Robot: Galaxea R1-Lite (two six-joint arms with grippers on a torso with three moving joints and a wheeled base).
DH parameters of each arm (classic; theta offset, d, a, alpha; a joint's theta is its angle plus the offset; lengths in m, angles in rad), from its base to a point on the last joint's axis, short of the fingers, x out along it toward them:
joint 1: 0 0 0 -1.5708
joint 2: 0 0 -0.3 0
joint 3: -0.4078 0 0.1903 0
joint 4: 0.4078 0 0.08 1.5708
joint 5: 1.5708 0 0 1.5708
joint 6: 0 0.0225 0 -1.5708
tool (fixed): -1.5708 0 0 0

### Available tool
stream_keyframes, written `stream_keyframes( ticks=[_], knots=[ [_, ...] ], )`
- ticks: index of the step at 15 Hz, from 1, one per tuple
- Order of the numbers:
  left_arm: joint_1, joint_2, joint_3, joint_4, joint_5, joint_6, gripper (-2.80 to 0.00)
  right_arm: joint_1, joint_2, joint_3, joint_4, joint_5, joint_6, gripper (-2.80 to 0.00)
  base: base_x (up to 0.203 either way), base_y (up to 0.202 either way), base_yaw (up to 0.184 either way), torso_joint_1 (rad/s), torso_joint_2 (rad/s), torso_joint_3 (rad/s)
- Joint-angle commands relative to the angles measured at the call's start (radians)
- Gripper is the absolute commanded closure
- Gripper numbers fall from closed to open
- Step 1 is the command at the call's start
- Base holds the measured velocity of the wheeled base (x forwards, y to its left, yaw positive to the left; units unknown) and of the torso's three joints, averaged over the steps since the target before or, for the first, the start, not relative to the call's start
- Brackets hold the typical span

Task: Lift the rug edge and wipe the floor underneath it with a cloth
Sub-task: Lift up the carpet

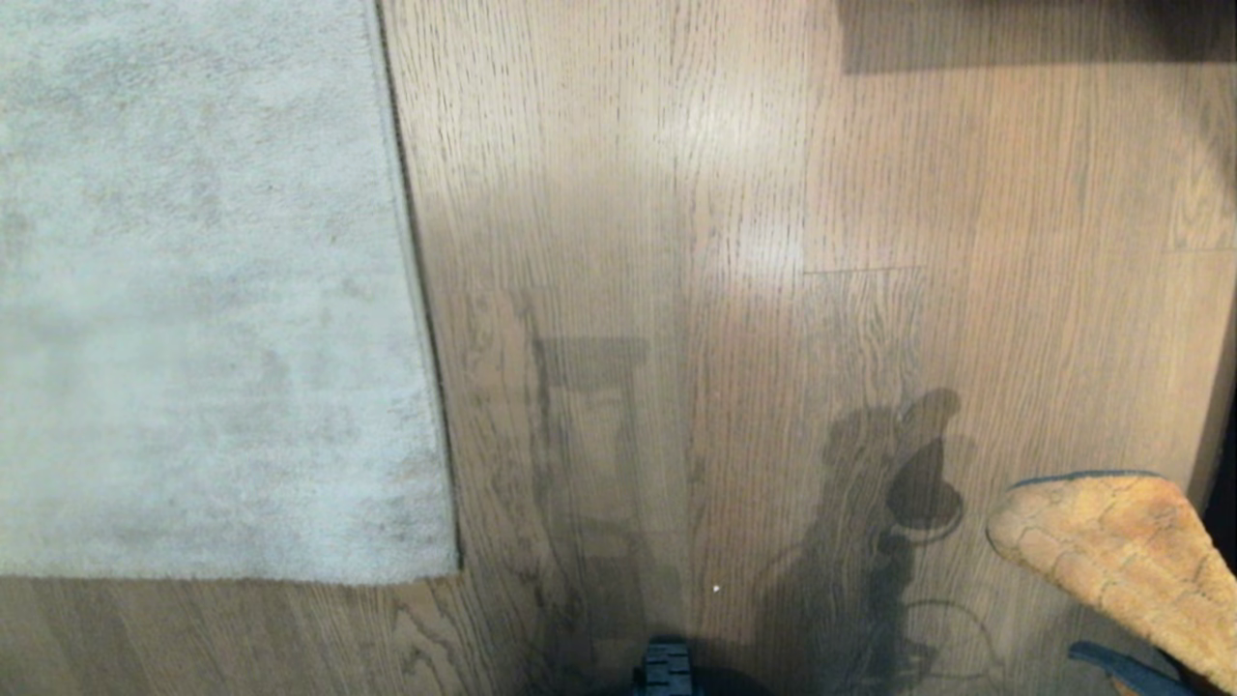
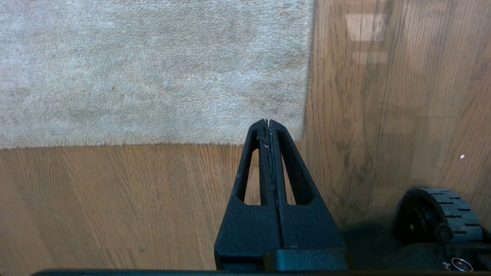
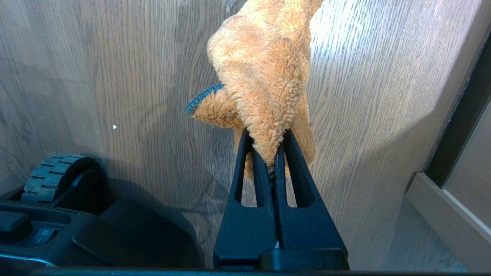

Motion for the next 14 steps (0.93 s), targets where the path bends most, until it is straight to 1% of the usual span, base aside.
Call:
stream_keyframes(
  ticks=[1,14],
  knots=[
    [0.0,0.0,-0.001,-0.001,0.001,-0.001,0.0,0.0,0.004,0.0,0.001,0.001,-0.001,0.0,0.0,0.0,0.0,0.0,0.0,0.0],
    [0.0,0.0,-0.001,0.001,0.002,-0.001,0.0,0.0,0.004,0.0,0.0,0.001,-0.001,0.0,0.0,0.0,0.0,0.0,0.0,0.0]
  ],
)
